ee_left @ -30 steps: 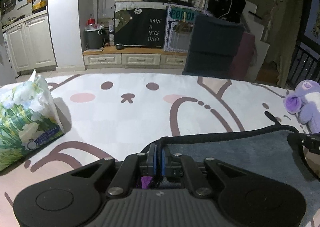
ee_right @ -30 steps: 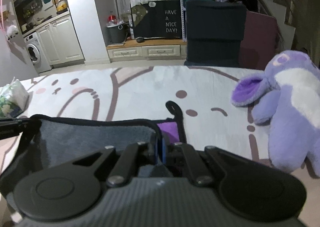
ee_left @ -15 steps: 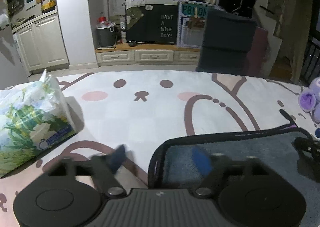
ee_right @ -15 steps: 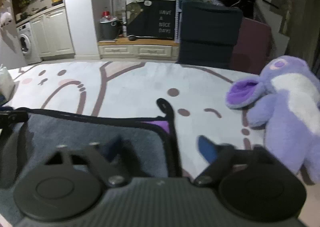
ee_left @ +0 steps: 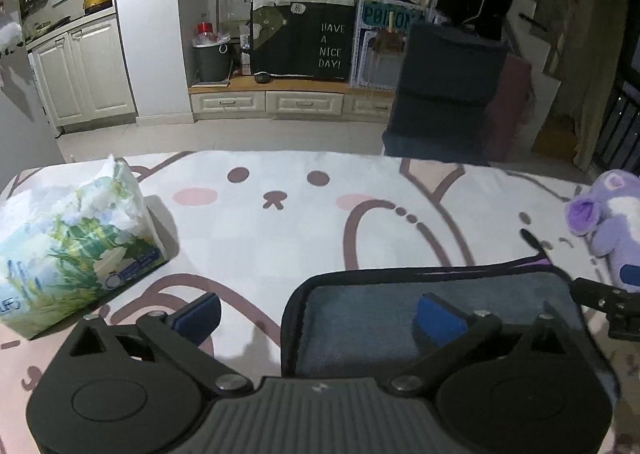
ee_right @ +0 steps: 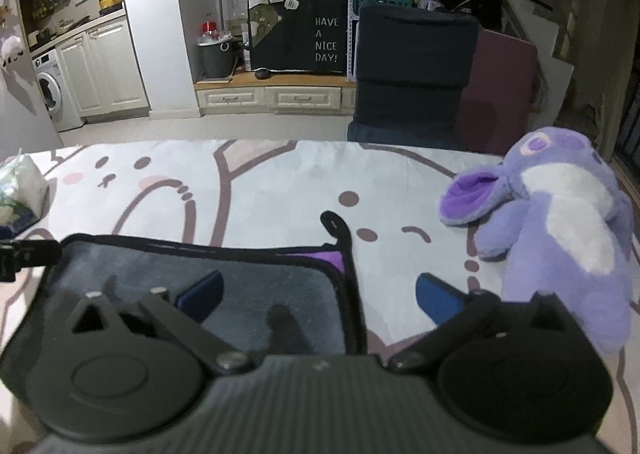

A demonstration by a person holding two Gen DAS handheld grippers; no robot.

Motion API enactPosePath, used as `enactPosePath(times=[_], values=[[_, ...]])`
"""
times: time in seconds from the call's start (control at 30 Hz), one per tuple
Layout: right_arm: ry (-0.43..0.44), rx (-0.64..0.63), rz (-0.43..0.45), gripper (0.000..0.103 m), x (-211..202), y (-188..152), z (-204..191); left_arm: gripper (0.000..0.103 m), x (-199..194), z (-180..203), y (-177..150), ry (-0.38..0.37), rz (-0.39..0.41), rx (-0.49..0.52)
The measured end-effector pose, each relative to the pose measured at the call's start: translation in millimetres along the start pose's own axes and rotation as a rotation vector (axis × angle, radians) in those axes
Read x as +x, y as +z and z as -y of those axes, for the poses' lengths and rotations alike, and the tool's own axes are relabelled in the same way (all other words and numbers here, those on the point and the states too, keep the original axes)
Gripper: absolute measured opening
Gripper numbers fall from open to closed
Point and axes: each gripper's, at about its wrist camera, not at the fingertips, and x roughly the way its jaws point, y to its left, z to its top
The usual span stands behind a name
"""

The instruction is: Fold towel

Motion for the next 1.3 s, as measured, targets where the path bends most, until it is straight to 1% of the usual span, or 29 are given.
enactPosePath(times=[0.17,0.3,0.47,0.77,1.1,1.3], values=[[0.002,0.039,0.008,0.103,-24,5,0,0.103,-31,4,2,0.02,0.019,0.016],[-0.003,0.054,0.017,0.103,-47,8,-1,0.103,-54,5,4,0.007,0.03,0.003],[-0.007,0.042,0.03,0.103,-76,9,-7,0.103,-78,10,6,0.02,0.053,0.006],[-0.023,0.051,0.047,0.103,-115,7,-8,0.103,-114,19,5,0.01,0.063,0.013],[-0.034,0.069,0.079,0.103,-157,-4,-6,0.103,-148,35,-9,0.008,0.073,0.043],[-0.035,0.073,0.09,0.103,-186,-14,-8,0.103,-172,38,-18,0.01,0.085,0.043]])
